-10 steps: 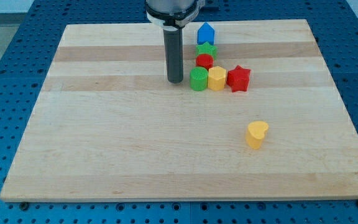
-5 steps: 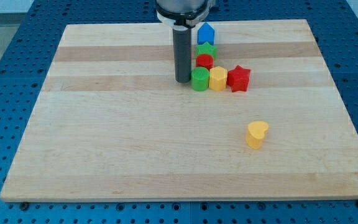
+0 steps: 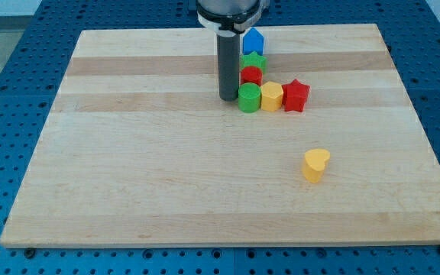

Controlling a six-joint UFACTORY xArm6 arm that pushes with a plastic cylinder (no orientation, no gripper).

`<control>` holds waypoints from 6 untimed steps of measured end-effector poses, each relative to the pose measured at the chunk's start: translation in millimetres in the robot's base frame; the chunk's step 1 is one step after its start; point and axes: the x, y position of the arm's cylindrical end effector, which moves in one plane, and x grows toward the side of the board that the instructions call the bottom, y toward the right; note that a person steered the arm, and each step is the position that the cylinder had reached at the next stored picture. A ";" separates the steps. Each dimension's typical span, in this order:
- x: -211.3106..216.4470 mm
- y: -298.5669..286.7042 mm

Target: Push green circle along with yellow hexagon to right a bit

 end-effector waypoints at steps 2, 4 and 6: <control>-0.2 9.0; -0.7 9.0; -5.2 9.0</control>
